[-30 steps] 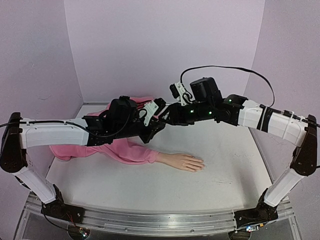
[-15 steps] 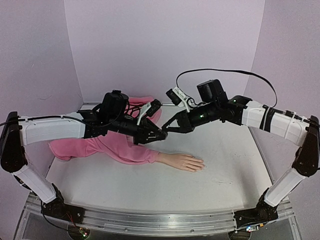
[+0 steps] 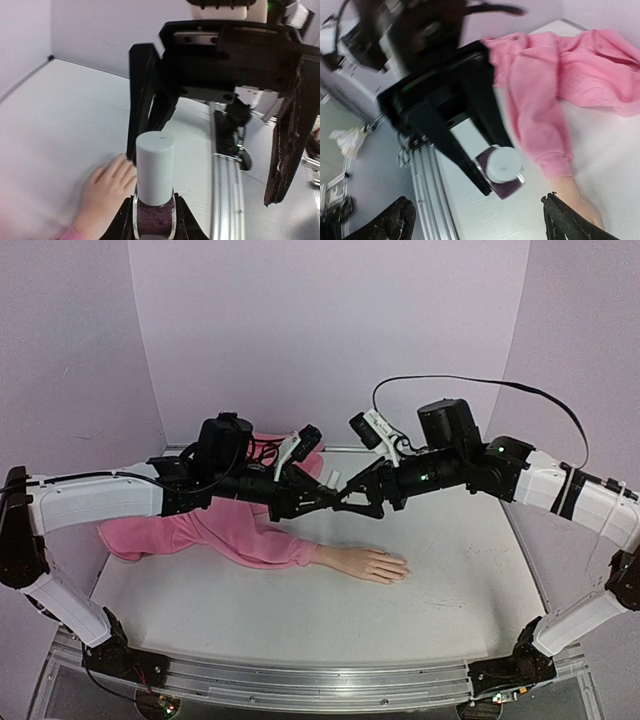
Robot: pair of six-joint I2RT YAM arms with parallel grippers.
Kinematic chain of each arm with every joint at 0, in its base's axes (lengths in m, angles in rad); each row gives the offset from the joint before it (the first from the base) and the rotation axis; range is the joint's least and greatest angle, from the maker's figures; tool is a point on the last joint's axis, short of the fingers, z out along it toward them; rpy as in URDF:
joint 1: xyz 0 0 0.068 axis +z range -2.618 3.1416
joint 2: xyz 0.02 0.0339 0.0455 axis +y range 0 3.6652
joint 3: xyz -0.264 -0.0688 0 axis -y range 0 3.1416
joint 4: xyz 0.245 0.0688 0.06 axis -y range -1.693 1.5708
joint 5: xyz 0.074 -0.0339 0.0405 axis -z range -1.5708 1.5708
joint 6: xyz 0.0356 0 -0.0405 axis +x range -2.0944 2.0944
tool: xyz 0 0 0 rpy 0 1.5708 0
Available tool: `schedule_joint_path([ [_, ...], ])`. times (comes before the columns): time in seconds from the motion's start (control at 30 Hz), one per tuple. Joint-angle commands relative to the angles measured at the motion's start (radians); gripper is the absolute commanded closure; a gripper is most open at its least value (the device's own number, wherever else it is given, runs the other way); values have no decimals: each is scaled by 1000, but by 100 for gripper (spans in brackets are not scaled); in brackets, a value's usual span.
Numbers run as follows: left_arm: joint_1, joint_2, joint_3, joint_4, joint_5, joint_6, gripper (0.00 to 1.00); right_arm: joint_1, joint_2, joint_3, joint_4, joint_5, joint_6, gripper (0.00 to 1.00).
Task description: Paint the nails
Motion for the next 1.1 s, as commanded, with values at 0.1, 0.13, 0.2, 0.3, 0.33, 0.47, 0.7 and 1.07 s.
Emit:
schedule_joint_path([
  [0.1, -121, -52, 3, 78, -696, 189, 100, 3, -73, 0, 102, 392, 222, 11],
  [0.13, -123, -48, 4, 79, -718, 187, 100, 7, -77, -5, 116, 416, 243, 13],
  [0.2, -130, -33, 12, 79, -749, 184, 100, 16, -76, -3, 128, 458, 280, 19],
  [0.3, -144, -8, 29, 79, -761, 183, 100, 16, -45, 23, 121, 491, 332, 33],
  [0.33, -147, -2, 32, 79, -762, 181, 100, 18, -34, 31, 119, 489, 343, 35],
  [0.47, -157, 23, 52, 78, -762, 181, 100, 27, 15, 72, 126, 469, 362, 41],
  [0.7, -168, 36, 67, 78, -755, 182, 100, 38, 90, 119, 133, 441, 378, 50],
  [1.07, -168, 35, 85, 77, -652, 157, 100, 35, 111, 62, 183, 353, 355, 89],
])
